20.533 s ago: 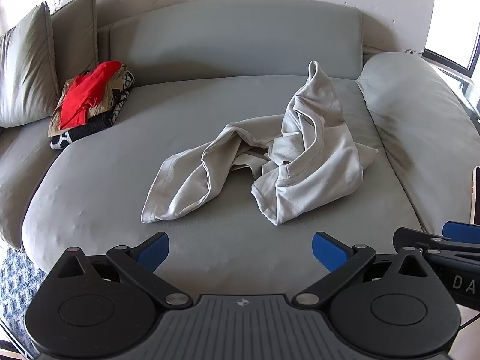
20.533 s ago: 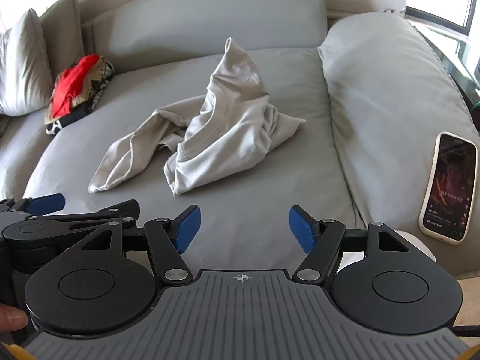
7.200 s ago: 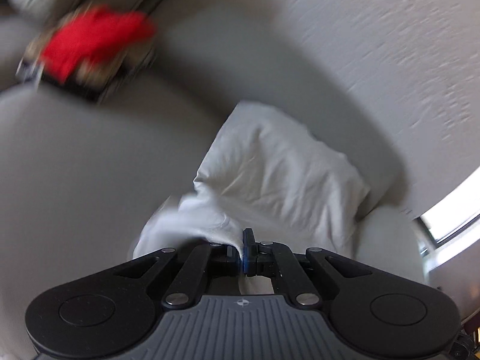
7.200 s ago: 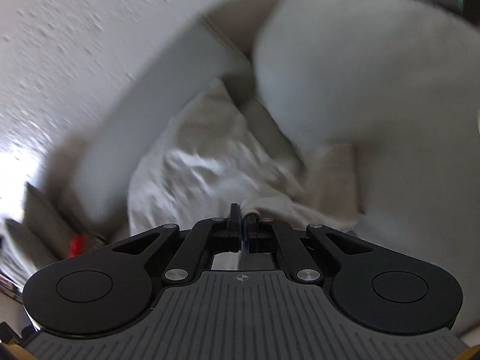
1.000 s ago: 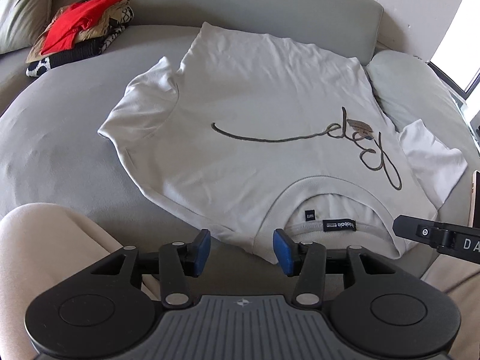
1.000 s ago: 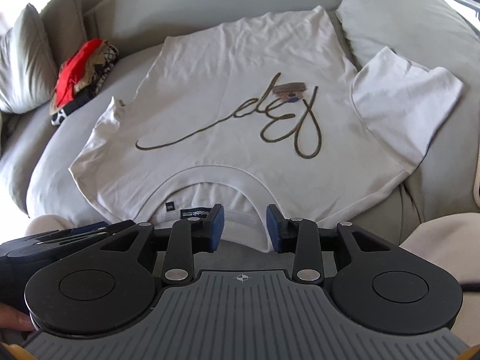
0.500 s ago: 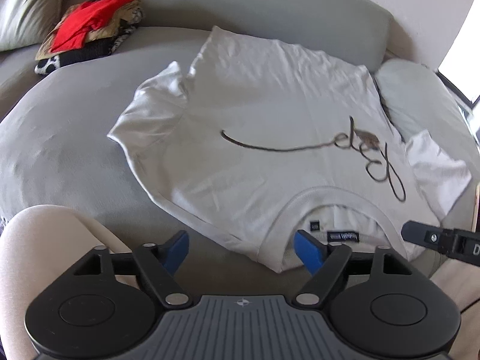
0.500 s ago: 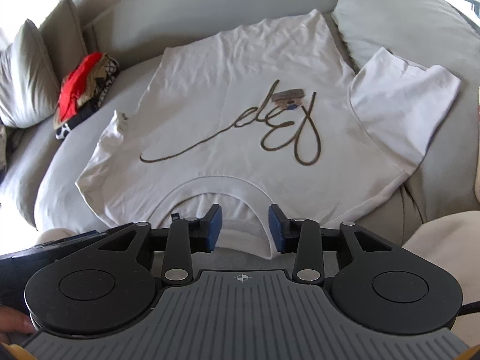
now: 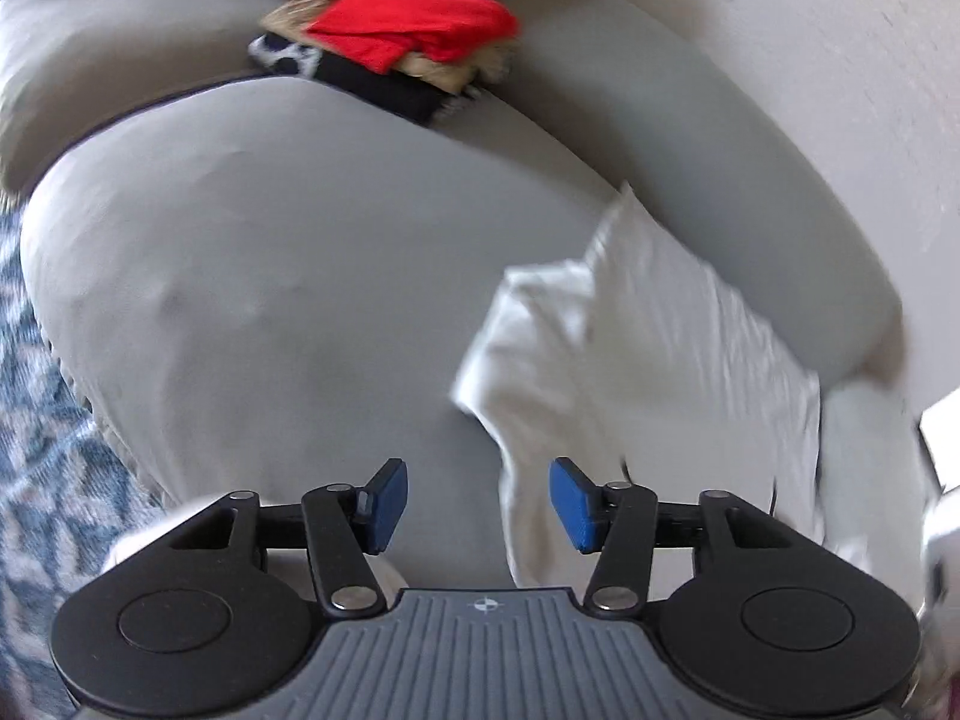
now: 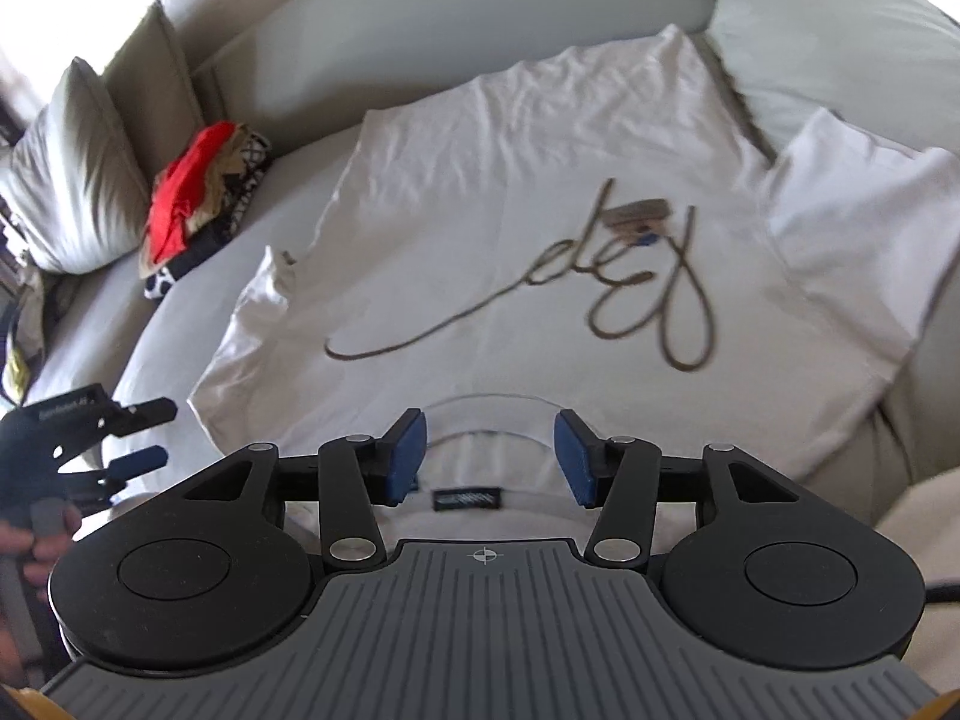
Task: Fold clothes
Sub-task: 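Reach the left tool to the shirt sleeve and close on its edge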
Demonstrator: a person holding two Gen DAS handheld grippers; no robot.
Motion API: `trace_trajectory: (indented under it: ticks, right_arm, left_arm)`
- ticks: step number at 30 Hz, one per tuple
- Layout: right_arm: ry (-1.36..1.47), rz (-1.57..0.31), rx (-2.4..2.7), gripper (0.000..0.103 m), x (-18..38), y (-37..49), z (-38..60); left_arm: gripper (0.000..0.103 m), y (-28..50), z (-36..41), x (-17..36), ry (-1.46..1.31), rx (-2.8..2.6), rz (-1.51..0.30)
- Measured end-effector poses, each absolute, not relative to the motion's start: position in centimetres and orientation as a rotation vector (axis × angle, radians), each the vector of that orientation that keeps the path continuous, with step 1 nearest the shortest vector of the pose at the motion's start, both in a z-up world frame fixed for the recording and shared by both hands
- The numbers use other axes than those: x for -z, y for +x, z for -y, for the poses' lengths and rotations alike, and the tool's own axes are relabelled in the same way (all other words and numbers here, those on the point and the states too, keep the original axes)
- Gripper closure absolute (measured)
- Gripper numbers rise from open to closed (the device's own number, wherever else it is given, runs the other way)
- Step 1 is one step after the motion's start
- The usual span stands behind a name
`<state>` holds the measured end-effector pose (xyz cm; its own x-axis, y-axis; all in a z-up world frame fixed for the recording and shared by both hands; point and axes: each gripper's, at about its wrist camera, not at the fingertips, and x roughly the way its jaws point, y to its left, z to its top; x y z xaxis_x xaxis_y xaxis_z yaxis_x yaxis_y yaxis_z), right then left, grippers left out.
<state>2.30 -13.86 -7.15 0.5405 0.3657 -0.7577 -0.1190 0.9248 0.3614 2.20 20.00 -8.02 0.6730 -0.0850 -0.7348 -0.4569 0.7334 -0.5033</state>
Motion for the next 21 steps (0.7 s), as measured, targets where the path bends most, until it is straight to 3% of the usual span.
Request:
trace_trajectory:
  ticks: [9, 16, 18, 19, 21]
  right_arm:
    - [0.226, -0.92, -0.3, 0.05, 8.2, 3.9, 11.2]
    - [0.266, -0.978, -0.267, 0.051, 11.7, 5.3, 11.8]
    - [0.258, -0.97, -0.28, 0.051, 11.8, 5.1, 11.8]
    - [0.25, -0.971, -0.284, 0.051, 11.8, 5.1, 11.7]
    - [0.24, -0.973, -0.29, 0.051, 11.8, 5.1, 11.6]
  left_arm:
    - [0.054, 7.1, -21.5, 11.4, -1.027, -0.1, -0.856]
    - [0.055, 8.4, -22.4, 16.0, -1.41, -0.108, -0.649]
    - [0.071, 8.4, -23.0, 16.5, -1.467, -0.121, -0.581]
    - [0.087, 8.3, -23.2, 16.4, -1.465, -0.134, -0.554]
    - [0.093, 7.3, -23.1, 14.6, -1.364, -0.186, -0.487]
